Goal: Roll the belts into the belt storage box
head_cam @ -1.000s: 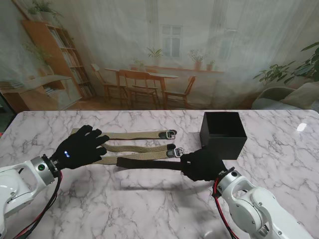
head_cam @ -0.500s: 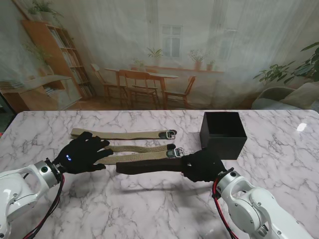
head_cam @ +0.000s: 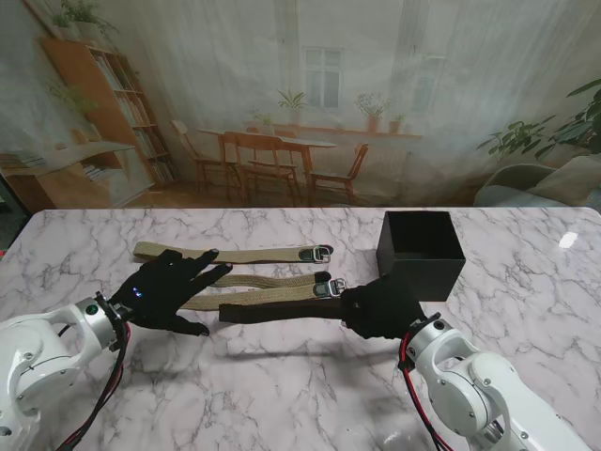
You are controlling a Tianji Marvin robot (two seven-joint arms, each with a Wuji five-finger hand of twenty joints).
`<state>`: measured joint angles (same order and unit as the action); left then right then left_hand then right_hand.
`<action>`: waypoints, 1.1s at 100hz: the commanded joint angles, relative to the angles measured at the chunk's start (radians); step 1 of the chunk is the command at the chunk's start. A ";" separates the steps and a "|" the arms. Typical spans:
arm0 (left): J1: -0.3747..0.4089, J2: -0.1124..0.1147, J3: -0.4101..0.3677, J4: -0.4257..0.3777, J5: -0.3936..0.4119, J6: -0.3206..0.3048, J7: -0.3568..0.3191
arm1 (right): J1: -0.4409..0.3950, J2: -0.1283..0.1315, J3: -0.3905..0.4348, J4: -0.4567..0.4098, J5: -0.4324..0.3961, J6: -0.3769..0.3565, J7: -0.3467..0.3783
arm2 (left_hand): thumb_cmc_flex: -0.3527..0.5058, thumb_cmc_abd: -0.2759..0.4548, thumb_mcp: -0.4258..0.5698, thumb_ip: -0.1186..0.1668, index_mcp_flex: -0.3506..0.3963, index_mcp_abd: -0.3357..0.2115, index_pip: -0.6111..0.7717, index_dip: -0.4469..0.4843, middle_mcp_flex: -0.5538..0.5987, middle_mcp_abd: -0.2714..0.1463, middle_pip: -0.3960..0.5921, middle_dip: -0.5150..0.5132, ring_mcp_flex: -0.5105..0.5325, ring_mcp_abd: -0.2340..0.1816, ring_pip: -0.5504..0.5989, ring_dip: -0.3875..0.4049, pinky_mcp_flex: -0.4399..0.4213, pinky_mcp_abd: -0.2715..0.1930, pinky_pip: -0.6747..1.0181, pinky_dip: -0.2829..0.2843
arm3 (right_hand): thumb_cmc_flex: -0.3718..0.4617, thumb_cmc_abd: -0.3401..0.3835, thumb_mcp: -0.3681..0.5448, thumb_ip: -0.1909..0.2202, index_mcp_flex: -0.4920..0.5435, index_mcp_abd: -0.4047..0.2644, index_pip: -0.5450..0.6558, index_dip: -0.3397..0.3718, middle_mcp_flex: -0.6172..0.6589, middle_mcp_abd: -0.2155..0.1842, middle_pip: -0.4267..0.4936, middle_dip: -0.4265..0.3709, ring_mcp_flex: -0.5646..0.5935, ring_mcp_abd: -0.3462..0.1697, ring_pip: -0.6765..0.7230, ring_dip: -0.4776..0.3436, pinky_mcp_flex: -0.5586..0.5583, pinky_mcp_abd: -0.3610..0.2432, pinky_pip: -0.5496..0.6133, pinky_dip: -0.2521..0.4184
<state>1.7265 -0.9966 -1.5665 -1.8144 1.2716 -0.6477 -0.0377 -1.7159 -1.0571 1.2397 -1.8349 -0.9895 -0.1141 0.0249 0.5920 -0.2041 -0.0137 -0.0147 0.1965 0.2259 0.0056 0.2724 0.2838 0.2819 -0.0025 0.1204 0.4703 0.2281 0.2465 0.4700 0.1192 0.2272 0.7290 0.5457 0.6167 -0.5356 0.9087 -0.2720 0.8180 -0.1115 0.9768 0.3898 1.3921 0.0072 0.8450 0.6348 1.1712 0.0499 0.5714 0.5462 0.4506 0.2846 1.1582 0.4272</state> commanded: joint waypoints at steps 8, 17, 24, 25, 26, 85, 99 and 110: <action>-0.057 -0.008 0.031 0.034 -0.137 -0.016 -0.133 | 0.007 -0.003 -0.008 0.006 0.003 0.007 -0.003 | -0.009 -0.125 -0.014 -0.032 -0.048 0.054 0.026 0.022 -0.034 0.008 -0.014 -0.040 -0.016 0.017 -0.043 -0.041 0.005 -0.012 -0.039 -0.018 | 0.096 0.025 0.056 0.020 0.032 -0.090 0.029 0.042 0.056 0.021 0.034 0.012 0.025 -0.025 0.044 0.007 -0.015 -0.006 0.014 0.001; -0.097 -0.004 0.064 0.062 -0.190 -0.005 -0.195 | 0.009 -0.003 -0.011 0.007 0.005 0.009 -0.003 | 0.011 -0.171 -0.013 -0.036 -0.037 0.074 0.038 0.037 -0.015 -0.009 -0.006 -0.036 -0.007 0.006 -0.041 -0.047 0.020 -0.029 -0.035 -0.016 | 0.095 0.026 0.053 0.020 0.031 -0.091 0.028 0.042 0.055 0.020 0.034 0.012 0.023 -0.025 0.041 0.005 -0.017 -0.002 0.013 0.001; -0.132 -0.001 0.097 0.090 -0.196 0.007 -0.213 | 0.010 -0.004 -0.012 0.008 0.006 0.008 -0.005 | 0.034 -0.179 -0.005 -0.033 -0.034 0.081 0.049 0.065 0.006 -0.027 0.001 -0.016 0.008 -0.010 -0.036 -0.054 0.033 -0.044 -0.029 -0.013 | 0.095 0.026 0.053 0.020 0.031 -0.091 0.028 0.042 0.055 0.020 0.033 0.013 0.023 -0.023 0.039 0.005 -0.017 -0.001 0.013 0.000; -0.136 0.000 0.101 0.094 -0.199 0.009 -0.217 | 0.010 -0.004 -0.012 0.008 0.006 0.008 -0.005 | 0.040 -0.180 -0.002 -0.032 -0.034 0.082 0.050 0.068 0.010 -0.030 0.003 -0.013 0.011 -0.011 -0.035 -0.054 0.035 -0.045 -0.028 -0.013 | 0.095 0.026 0.053 0.020 0.031 -0.091 0.028 0.042 0.055 0.020 0.033 0.013 0.023 -0.024 0.039 0.005 -0.018 -0.001 0.013 0.000; -0.141 0.000 0.106 0.097 -0.201 0.011 -0.221 | 0.011 -0.004 -0.012 0.008 0.006 0.008 -0.005 | 0.044 -0.183 -0.001 -0.031 -0.033 0.083 0.050 0.070 0.013 -0.032 0.004 -0.011 0.013 -0.013 -0.034 -0.054 0.036 -0.046 -0.027 -0.013 | 0.095 0.026 0.052 0.020 0.031 -0.091 0.028 0.042 0.055 0.020 0.033 0.013 0.023 -0.024 0.039 0.004 -0.018 -0.001 0.012 0.000; -0.261 0.005 0.304 0.213 -0.203 0.105 -0.234 | -0.014 -0.008 0.014 0.017 0.005 0.003 -0.041 | 0.615 -0.036 0.157 0.009 0.456 -0.252 0.576 0.344 0.742 -0.332 0.250 0.300 0.442 -0.165 0.189 0.127 0.198 -0.065 0.314 0.076 | 0.097 0.032 0.049 0.021 0.028 -0.095 0.027 0.045 0.053 0.019 0.032 0.014 0.022 -0.023 0.035 0.003 -0.023 0.007 0.009 -0.002; -0.256 0.008 0.304 0.210 -0.210 0.102 -0.262 | -0.024 -0.007 0.026 0.014 -0.001 0.004 -0.039 | 0.627 -0.030 0.174 0.009 0.474 -0.283 0.685 0.344 0.765 -0.312 0.319 0.428 0.451 -0.147 0.260 0.192 0.200 -0.053 0.348 0.084 | 0.098 0.034 0.048 0.021 0.027 -0.095 0.026 0.044 0.053 0.019 0.032 0.014 0.020 -0.022 0.035 0.003 -0.025 0.008 0.009 -0.002; -0.232 0.010 0.276 0.196 -0.196 0.085 -0.262 | -0.029 -0.007 0.032 0.015 -0.007 0.005 -0.042 | 0.628 -0.032 0.183 0.009 0.476 -0.303 0.726 0.353 0.770 -0.307 0.333 0.498 0.436 -0.109 0.313 0.263 0.200 -0.052 0.356 0.088 | 0.098 0.034 0.046 0.021 0.026 -0.096 0.026 0.045 0.053 0.019 0.032 0.014 0.020 -0.022 0.035 0.003 -0.025 0.008 0.009 -0.002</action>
<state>1.4718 -0.9898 -1.2686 -1.6091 1.0619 -0.5496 -0.2871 -1.7358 -1.0650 1.2666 -1.8215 -0.9890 -0.1126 -0.0162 1.0867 -0.2979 0.0521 -0.0520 0.6352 -0.0136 0.6861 0.6122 0.9888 -0.0205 0.2877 0.5770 0.8764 0.1074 0.5025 0.6931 0.3200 0.1507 1.0476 0.6093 0.6216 -0.5354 0.8971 -0.2720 0.8180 -0.1115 0.9627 0.3986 1.3921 0.0072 0.8453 0.6374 1.1712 0.0499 0.5714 0.5462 0.4416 0.2845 1.1582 0.4272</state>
